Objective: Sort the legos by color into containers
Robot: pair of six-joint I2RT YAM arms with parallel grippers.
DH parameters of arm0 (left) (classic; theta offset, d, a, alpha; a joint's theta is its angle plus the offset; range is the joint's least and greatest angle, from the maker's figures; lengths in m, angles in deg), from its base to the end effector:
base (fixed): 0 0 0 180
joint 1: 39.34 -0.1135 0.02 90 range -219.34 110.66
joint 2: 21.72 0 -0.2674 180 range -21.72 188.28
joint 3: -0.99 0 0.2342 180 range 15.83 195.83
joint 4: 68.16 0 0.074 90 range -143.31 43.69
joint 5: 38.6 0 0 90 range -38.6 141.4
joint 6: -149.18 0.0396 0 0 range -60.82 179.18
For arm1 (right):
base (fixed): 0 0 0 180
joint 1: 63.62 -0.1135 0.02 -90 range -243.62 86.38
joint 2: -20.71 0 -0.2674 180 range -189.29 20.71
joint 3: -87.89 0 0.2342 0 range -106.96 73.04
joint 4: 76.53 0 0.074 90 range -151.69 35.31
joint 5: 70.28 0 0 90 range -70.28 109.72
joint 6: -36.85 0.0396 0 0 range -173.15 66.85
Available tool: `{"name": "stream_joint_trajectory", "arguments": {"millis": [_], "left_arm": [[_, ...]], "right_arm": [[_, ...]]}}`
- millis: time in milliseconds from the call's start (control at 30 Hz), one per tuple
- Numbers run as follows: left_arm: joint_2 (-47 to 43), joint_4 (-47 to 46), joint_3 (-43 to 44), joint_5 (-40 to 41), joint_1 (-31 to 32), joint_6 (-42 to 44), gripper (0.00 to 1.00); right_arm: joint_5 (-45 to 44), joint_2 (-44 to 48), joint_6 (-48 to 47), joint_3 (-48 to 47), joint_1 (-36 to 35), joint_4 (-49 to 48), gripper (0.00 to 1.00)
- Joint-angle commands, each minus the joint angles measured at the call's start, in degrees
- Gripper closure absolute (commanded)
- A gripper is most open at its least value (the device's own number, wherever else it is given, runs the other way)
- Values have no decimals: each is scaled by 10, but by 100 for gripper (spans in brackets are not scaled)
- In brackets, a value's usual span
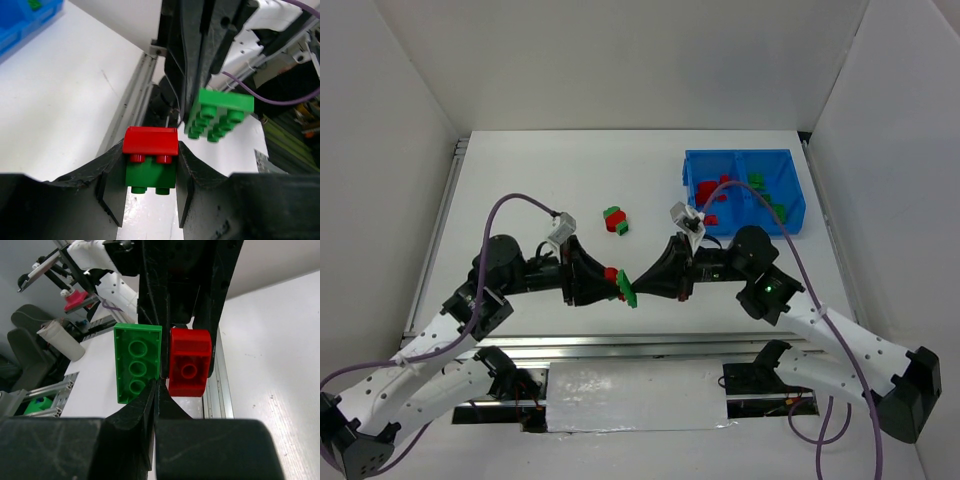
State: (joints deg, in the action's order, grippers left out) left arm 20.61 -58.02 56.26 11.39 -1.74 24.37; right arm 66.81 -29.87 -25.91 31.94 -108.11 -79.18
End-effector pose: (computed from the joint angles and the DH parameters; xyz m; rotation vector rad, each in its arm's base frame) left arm 0.1071 -0.1146 0.3511 0.6634 1.6163 -1.4917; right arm 0.1105 0.1492 0.3561 -0.9790 1.3849 1.5575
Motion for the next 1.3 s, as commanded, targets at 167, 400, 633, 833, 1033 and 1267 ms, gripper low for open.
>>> {"name": "stream_joint_trajectory", "arguments": {"millis": [167,400,633,833,1033,1267], "left_arm": [[35,5,27,129,-1,-29,100],[68,185,85,371,-3,-32,100],[80,259,107,443,-3,-26,100],[77,270,118,430,-3,-4,100],[75,262,115,408,-3,1,100],[71,252,112,383,-3,5,100]], "right_arm": [[-80,-78,44,-15,17,-41,100],[-201,-87,33,-14,127,35,100],[-393,-154,69,-55,330,166,100],[-572,-253,171,-136,490,285,100],[-617,-412,168,-299,515,360,100],[-607,-499,164,-405,530,394,39]]}}
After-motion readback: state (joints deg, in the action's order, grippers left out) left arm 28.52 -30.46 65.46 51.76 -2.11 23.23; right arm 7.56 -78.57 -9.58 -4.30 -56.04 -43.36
